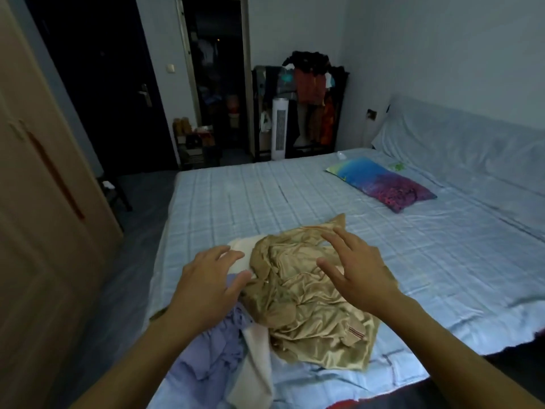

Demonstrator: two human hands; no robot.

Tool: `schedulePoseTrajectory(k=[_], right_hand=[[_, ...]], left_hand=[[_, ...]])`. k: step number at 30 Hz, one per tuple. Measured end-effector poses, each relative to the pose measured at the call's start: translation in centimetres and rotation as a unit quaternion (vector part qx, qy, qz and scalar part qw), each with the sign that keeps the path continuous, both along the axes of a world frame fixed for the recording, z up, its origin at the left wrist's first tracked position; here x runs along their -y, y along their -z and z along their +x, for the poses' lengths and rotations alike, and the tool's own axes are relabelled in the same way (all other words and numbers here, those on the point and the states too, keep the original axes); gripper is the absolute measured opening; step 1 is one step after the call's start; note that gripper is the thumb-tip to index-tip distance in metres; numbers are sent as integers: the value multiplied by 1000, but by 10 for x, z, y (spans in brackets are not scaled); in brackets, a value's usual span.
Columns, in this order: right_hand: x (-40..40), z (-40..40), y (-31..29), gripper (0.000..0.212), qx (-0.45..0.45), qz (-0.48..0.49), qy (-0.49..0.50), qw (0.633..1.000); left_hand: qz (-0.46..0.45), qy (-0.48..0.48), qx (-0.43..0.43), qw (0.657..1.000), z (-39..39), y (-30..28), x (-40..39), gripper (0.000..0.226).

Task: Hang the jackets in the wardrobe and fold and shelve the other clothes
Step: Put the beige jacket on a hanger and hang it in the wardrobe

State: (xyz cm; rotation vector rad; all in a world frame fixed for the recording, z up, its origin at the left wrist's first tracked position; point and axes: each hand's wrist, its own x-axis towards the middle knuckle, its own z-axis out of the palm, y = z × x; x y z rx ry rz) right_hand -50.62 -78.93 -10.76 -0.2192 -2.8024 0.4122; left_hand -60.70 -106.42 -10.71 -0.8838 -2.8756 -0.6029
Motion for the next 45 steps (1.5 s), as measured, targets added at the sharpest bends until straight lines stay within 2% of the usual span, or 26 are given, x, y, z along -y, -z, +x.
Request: schedulePoseTrajectory(k=[10,14,17,19,23,27,33,37,40,45], right_hand=[[-42,-74,45,66,31,-69,-46,996],[-62,-111,58,67,57,-44,-32,997],[-78,-150,55,72,92,-15,-19,996],[-81,-178,52,67,103,-6,-21,994],[-84,-225,57,59,99,12,-32,994],[-87,-254,80,58,136,4,-47,990],[-88,-290,110,56,178,3,-95,979],[-94,-311,128,55,185,-21,-133,973],[-100,-325,136,55,194,-44,-157,967],[-130,-340,147,61,194,-55,-230,952]], left_hand=[[-26,-30,40,998,-70,33,-59,83],[-34,-13,63,997,-120,55,-89,86],[-53,-15,82,995,-166,67,-110,72],[-53,-21,106,993,-196,76,-119,64],[-7,-26,133,991,-248,93,-121,54],[25,-45,135,989,-283,116,-104,43],[4,-113,147,983,-292,143,-75,40],[-1,-136,182,974,-282,156,-69,48],[2,-155,168,973,-268,160,-75,52],[-10,-222,165,961,-236,186,-95,35]])
